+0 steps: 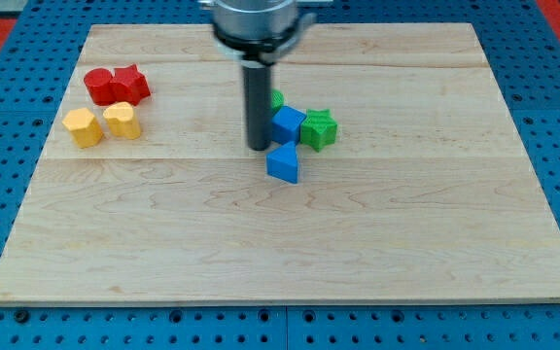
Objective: Adjust the blue triangle to the group of blocks
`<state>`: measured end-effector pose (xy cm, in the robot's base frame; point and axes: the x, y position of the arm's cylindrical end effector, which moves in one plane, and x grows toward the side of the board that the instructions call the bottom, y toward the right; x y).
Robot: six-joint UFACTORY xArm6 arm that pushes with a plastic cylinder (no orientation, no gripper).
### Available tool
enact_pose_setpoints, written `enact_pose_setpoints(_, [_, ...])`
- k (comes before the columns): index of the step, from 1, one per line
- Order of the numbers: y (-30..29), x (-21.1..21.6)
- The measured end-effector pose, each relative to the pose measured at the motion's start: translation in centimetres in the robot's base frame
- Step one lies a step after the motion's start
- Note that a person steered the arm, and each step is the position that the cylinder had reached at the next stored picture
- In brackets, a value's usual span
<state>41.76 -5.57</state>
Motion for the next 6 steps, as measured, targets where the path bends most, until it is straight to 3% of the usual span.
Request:
enact_pose_setpoints(1, [-6.8, 1.6])
enact_pose_setpoints(2, [-1.2, 10.2])
enact_pose_setpoints(4, [1.2, 4.7])
enact_pose_setpoints(6, [5.8, 6.1])
